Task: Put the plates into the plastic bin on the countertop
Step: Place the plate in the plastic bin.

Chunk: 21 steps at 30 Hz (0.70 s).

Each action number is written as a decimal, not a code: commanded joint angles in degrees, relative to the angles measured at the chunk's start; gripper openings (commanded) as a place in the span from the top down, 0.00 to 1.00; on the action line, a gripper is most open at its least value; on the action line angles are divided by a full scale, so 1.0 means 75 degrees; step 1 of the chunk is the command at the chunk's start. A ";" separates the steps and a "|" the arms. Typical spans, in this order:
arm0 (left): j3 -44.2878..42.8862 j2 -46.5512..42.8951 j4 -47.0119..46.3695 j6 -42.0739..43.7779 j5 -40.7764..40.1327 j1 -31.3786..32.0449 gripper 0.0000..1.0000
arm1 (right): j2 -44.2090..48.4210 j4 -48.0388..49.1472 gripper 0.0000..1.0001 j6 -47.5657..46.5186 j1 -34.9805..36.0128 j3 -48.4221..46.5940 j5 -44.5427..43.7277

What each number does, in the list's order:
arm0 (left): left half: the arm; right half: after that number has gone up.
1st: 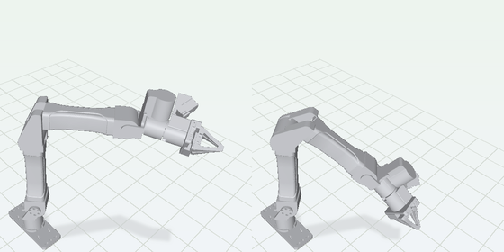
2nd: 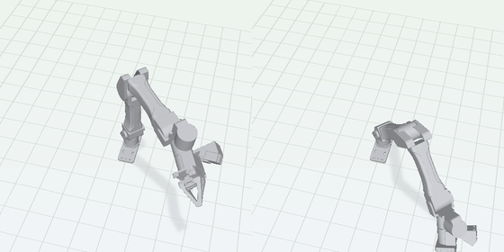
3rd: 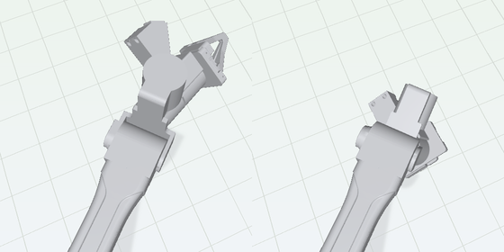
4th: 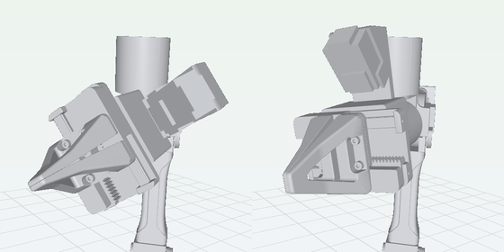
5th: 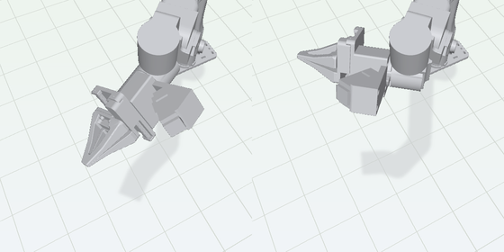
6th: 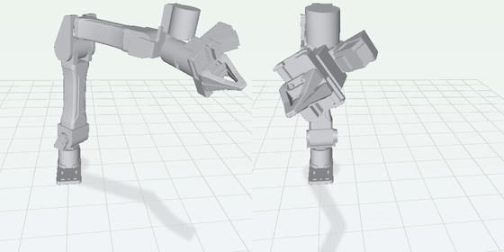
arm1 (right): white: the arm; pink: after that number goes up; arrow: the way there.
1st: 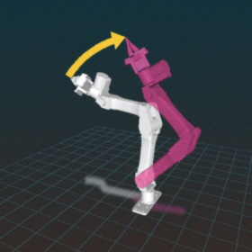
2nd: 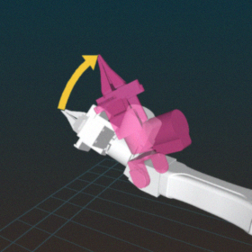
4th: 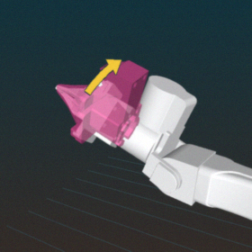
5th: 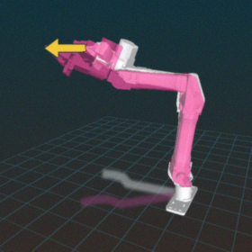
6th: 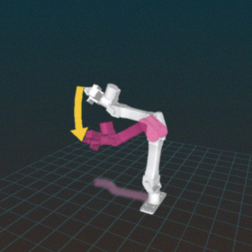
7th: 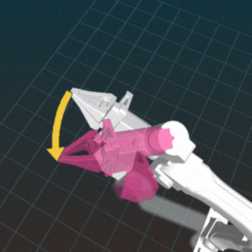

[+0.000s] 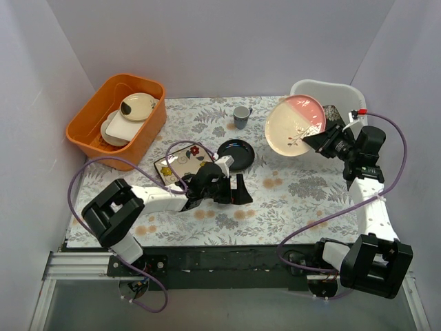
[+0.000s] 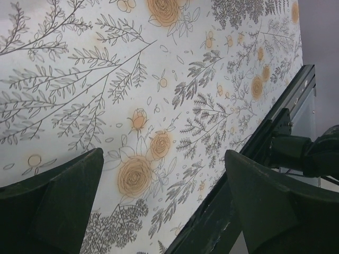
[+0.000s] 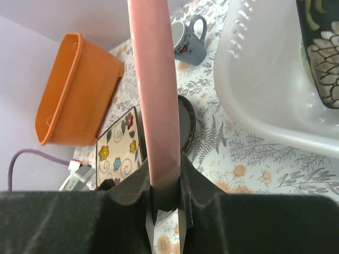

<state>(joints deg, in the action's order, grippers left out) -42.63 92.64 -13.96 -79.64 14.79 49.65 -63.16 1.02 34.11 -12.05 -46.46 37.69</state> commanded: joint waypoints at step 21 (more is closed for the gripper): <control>0.0657 -0.1325 -0.0166 -0.0304 -0.0144 0.0025 0.02 | -0.0626 0.3028 0.99 0.1498 -0.0865 -0.0463 0.0049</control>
<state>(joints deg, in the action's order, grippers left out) -37.91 82.30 -13.67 -81.91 12.45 49.65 -68.18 10.59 41.69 -17.65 -47.53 38.06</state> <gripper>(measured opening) 0.981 0.233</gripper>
